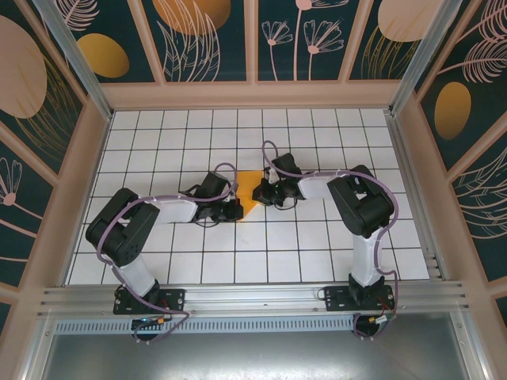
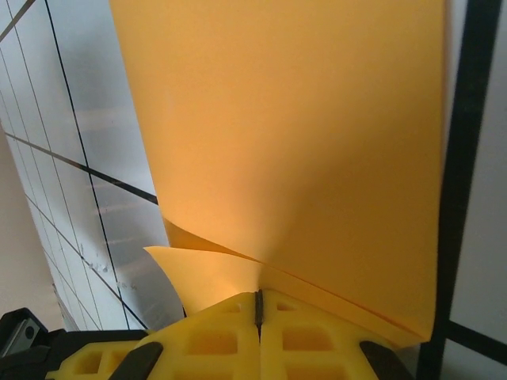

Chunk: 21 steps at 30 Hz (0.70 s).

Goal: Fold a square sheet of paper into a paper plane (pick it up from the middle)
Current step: Third fold the triangle at the center of the table.

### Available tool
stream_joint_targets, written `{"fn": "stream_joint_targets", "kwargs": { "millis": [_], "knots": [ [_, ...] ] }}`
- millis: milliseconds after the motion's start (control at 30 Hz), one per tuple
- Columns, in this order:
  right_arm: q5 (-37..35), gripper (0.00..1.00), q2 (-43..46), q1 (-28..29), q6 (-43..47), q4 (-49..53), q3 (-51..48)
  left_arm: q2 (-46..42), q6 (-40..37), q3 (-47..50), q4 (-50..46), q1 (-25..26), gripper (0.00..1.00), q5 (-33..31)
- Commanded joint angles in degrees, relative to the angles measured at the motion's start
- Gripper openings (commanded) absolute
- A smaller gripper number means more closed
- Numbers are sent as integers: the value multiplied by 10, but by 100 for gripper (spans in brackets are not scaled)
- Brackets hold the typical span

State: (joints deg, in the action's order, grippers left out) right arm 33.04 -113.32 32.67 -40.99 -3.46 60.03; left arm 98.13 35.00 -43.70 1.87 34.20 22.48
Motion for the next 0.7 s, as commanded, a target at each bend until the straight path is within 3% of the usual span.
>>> {"fn": "stream_joint_targets", "kwargs": {
  "millis": [0, 167, 333, 533, 667],
  "knots": [
    [-47, 5, -25, -9, -9, 49, 2, -28, -60, 23, -123, -2, 0, -7],
    [-41, 5, -24, -8, -15, 39, -4, -62, -64, 17, -128, -2, 0, -12],
    [-23, 5, -3, -3, -20, 6, -15, -99, -22, 2, -53, -2, 2, -22],
    [-12, 6, 23, -3, -22, -24, -15, -48, 44, -7, 48, -2, 1, 13],
    [-4, 6, 27, -3, -21, -32, -16, -11, 58, -18, 60, -2, 0, 16]
  ]
}}
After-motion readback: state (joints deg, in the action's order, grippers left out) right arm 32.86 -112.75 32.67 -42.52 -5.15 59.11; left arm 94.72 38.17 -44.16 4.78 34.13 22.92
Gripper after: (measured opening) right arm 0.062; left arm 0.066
